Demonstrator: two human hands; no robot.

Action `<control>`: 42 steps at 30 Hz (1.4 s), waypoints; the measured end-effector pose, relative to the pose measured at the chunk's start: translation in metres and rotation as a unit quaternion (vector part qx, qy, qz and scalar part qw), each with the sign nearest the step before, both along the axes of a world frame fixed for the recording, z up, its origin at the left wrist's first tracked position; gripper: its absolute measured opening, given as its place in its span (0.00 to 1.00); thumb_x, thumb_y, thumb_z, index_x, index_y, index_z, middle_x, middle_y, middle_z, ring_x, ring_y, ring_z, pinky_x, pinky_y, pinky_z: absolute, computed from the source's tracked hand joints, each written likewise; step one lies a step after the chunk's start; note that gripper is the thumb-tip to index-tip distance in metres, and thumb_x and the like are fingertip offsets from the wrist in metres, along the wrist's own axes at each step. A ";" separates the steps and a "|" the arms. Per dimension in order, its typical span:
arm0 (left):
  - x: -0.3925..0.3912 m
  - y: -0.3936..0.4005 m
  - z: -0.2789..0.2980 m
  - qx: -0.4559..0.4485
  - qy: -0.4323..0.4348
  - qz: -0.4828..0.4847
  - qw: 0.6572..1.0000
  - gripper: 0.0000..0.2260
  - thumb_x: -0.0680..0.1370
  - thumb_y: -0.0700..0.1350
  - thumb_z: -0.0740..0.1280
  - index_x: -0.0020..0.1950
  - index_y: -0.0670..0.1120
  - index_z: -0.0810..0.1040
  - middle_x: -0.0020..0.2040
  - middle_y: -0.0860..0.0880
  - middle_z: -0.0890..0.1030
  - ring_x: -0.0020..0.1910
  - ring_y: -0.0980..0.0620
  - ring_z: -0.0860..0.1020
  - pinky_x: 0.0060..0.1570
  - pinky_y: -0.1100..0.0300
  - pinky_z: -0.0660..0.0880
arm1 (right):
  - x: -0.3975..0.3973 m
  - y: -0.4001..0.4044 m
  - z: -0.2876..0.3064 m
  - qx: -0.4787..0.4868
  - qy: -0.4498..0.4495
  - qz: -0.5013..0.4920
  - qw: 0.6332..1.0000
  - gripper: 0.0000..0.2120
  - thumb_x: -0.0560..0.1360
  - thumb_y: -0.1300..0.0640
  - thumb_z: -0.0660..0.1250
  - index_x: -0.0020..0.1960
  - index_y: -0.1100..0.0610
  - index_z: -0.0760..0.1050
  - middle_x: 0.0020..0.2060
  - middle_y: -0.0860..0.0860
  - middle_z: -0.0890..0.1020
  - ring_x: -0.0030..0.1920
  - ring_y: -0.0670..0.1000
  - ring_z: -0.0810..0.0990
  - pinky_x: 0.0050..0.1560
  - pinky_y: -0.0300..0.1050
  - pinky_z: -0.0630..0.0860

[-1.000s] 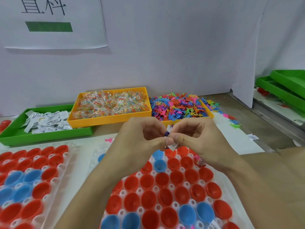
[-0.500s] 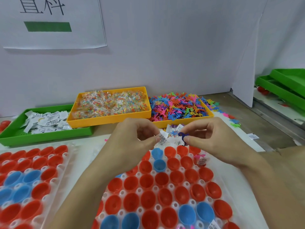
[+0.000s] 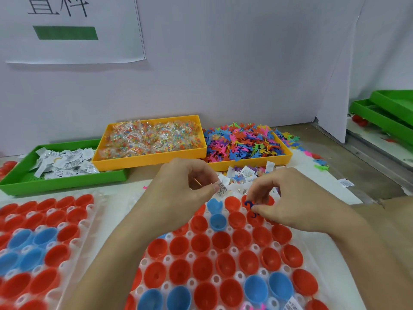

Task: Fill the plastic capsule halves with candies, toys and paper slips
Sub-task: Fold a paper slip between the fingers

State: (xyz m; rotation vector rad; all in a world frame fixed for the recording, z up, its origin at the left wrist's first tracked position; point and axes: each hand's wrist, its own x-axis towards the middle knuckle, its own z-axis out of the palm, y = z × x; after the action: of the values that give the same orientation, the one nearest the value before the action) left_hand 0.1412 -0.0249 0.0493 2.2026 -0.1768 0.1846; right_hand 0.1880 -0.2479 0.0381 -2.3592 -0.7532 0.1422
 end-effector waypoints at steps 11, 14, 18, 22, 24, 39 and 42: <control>0.000 -0.001 -0.001 0.007 0.008 -0.003 1.000 0.06 0.75 0.43 0.73 0.38 0.51 0.82 0.35 0.55 0.83 0.37 0.54 0.80 0.42 0.55 0.79 | 0.003 0.000 -0.007 -0.065 -0.010 -0.009 0.998 0.06 0.69 0.50 0.78 0.38 0.41 0.82 0.40 0.32 0.81 0.48 0.34 0.75 0.43 0.30 0.69; 0.000 -0.002 -0.002 0.019 0.012 -0.008 1.000 0.05 0.75 0.43 0.73 0.39 0.51 0.83 0.36 0.54 0.83 0.37 0.53 0.81 0.44 0.51 0.79 | 0.006 -0.002 -0.008 -0.072 -0.004 -0.012 0.997 0.05 0.68 0.48 0.79 0.40 0.40 0.83 0.42 0.30 0.80 0.50 0.32 0.74 0.42 0.29 0.70; -0.002 -0.003 -0.003 0.036 0.024 -0.029 0.999 0.05 0.75 0.44 0.73 0.39 0.50 0.83 0.36 0.55 0.83 0.37 0.55 0.81 0.42 0.55 0.79 | 0.010 -0.013 -0.007 -0.027 -0.022 -0.033 0.999 0.03 0.70 0.48 0.77 0.40 0.40 0.84 0.42 0.32 0.81 0.50 0.38 0.76 0.45 0.30 0.70; -0.001 -0.012 -0.001 0.057 0.025 -0.048 0.997 0.06 0.75 0.44 0.73 0.38 0.51 0.83 0.34 0.55 0.83 0.35 0.58 0.80 0.37 0.65 0.75 | 0.018 -0.021 -0.009 0.049 -0.074 -0.066 0.994 0.05 0.72 0.55 0.75 0.41 0.45 0.84 0.38 0.39 0.84 0.44 0.41 0.79 0.41 0.27 0.69; 0.002 -0.021 0.000 0.076 0.022 -0.059 0.995 0.06 0.75 0.43 0.72 0.38 0.50 0.83 0.34 0.54 0.83 0.35 0.58 0.80 0.35 0.66 0.74 | 0.023 -0.022 -0.013 0.086 -0.097 -0.097 0.987 0.06 0.73 0.57 0.73 0.40 0.47 0.84 0.37 0.39 0.84 0.42 0.40 0.79 0.39 0.26 0.69; 0.007 -0.079 -0.034 0.203 -0.023 -0.062 0.977 0.04 0.72 0.40 0.67 0.40 0.48 0.77 0.38 0.54 0.77 0.40 0.54 0.75 0.43 0.54 0.76 | 0.048 -0.070 -0.039 0.028 0.008 -0.346 0.938 0.13 0.74 0.67 0.66 0.40 0.51 0.82 0.35 0.50 0.83 0.40 0.48 0.78 0.43 0.39 0.70; 0.008 -0.078 -0.032 0.222 -0.030 -0.061 0.973 0.05 0.74 0.41 0.67 0.40 0.49 0.76 0.41 0.53 0.77 0.42 0.56 0.71 0.44 0.61 0.72 | 0.045 -0.074 -0.036 -0.021 0.045 -0.332 0.942 0.07 0.73 0.62 0.72 0.41 0.51 0.82 0.36 0.49 0.82 0.41 0.46 0.77 0.42 0.39 0.71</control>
State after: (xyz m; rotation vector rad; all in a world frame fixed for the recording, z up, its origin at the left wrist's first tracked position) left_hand 0.1488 -0.1029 0.0175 2.6212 -0.4212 0.1530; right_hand 0.2334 -0.3217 0.0021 -2.4929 0.1155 -0.0261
